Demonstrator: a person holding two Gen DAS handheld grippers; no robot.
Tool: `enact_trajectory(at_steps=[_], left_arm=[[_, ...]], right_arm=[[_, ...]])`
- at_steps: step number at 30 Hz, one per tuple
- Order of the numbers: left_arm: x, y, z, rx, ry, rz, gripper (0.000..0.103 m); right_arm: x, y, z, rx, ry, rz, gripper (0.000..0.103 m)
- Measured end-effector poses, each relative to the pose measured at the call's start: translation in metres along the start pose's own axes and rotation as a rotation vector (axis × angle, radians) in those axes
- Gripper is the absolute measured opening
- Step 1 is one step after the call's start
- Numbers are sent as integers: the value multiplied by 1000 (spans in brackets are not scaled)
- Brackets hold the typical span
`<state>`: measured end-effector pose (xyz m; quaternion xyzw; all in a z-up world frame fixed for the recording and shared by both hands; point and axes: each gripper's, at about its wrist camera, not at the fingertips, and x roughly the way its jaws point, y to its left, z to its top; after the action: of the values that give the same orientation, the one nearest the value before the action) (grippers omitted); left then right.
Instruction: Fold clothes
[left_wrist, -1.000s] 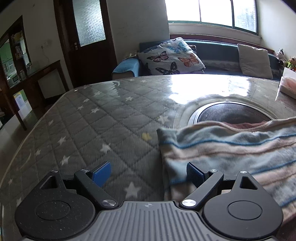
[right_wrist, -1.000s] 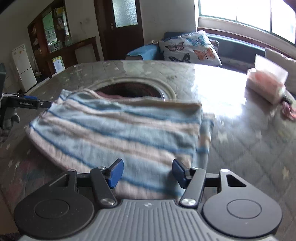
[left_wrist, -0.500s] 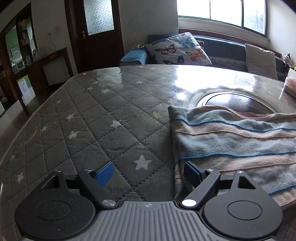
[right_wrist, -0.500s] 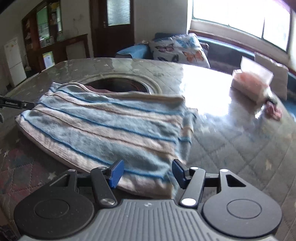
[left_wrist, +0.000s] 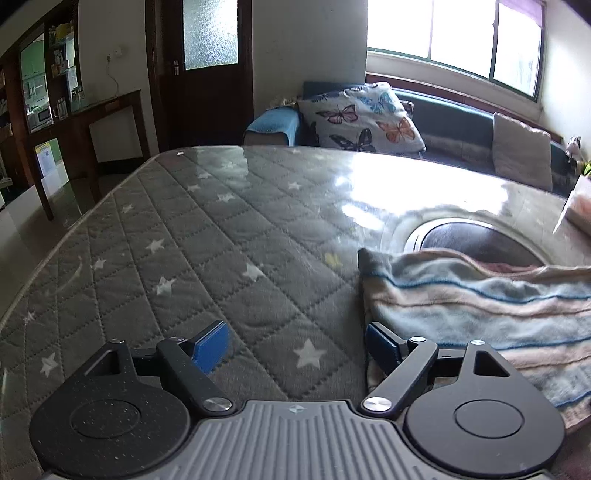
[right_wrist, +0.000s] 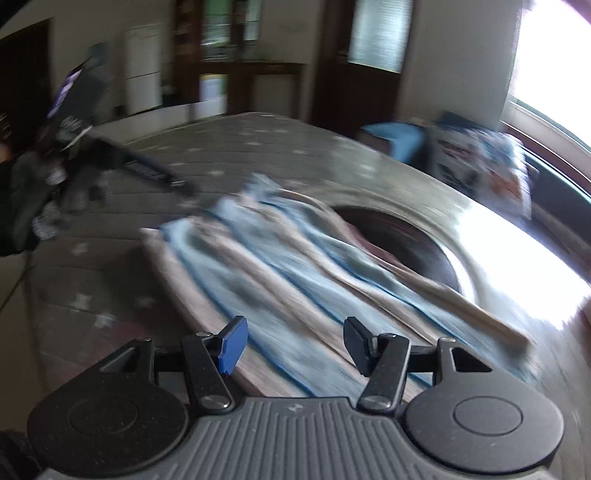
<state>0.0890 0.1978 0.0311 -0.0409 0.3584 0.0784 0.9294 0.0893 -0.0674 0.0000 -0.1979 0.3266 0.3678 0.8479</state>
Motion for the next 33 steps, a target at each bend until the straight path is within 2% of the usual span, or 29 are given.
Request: enact_trajectory(at_steps=[7, 9, 16, 18, 19, 21, 23, 31, 33], left_arm=[[-1, 4, 2, -34, 18, -51, 85], [0, 4, 2, -42, 28, -64, 85], [8, 3, 2, -74, 62, -116, 85], [10, 1, 2, -83, 73, -131, 85], [11, 1, 3, -88, 78, -140, 85], [14, 0, 3, -105, 90, -160, 85], [16, 1, 4, -136, 106, -186, 85], [27, 5, 3, -327, 195, -337, 84], [30, 4, 2, -368, 213, -379, 80]], right_arm=[[41, 57, 33, -140, 6, 108, 58], [50, 69, 38, -168, 6, 124, 54], [77, 102, 44, -257, 7, 102, 48], [84, 107, 42, -266, 8, 87, 36], [84, 108, 41, -264, 4, 80, 33], [81, 106, 41, -240, -8, 71, 17], [73, 98, 44, -192, -25, 80, 11], [32, 67, 49, -57, -118, 110, 7], [25, 64, 46, -49, -129, 114, 7]])
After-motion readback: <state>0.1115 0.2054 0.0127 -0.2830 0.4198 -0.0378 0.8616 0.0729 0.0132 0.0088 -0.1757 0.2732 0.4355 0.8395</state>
